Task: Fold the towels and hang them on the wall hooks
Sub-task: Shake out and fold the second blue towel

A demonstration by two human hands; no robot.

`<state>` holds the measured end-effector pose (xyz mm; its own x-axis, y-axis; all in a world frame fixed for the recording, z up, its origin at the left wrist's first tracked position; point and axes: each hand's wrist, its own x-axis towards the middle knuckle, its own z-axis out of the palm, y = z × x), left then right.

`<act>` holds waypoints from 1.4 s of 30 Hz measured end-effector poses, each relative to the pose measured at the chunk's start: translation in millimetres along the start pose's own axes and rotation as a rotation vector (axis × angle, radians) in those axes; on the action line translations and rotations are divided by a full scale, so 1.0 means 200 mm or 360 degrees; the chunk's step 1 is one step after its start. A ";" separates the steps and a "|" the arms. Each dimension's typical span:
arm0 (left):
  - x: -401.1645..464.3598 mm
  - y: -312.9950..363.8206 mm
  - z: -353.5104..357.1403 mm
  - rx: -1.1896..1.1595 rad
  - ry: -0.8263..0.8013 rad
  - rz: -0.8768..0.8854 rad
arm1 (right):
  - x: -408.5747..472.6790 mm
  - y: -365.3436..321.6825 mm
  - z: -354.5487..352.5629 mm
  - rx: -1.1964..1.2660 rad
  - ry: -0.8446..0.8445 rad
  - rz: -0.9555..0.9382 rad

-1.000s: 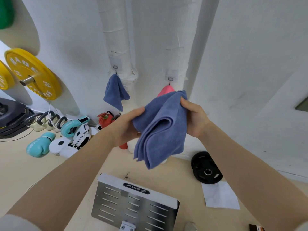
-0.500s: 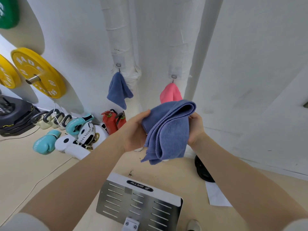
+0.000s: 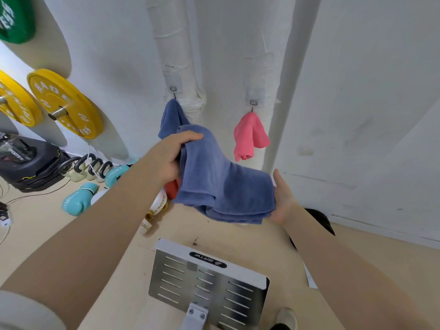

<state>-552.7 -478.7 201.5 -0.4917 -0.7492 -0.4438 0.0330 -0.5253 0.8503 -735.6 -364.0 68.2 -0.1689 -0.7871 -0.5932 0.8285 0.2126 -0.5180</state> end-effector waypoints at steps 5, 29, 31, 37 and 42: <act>0.02 -0.02 -0.12 0.0160 0.0097 -0.0056 | 0.02 -0.09 0.00 -0.0359 0.0366 -0.0237; 0.08 -0.21 0.16 0.0019 -0.0198 0.0298 | -0.31 -0.08 0.53 -0.1470 -0.0566 -0.0814; 0.08 -0.20 0.13 0.0113 -0.0216 0.0425 | -0.35 -0.11 0.53 -0.1496 -0.0763 -0.0694; 0.07 -0.06 0.14 0.0203 -0.0246 0.0549 | -0.45 -0.36 0.49 -0.1692 0.0015 -0.1710; 0.07 0.11 0.26 0.0020 -0.0290 0.0719 | -0.50 -0.57 0.49 -0.2149 -0.0118 -0.1402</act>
<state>-604.5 -479.8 228.5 -0.5750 -0.8177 0.0262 0.2683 -0.1583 0.9503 -760.9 -367.1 247.1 -0.2557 -0.9506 0.1763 -0.5652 -0.0010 -0.8249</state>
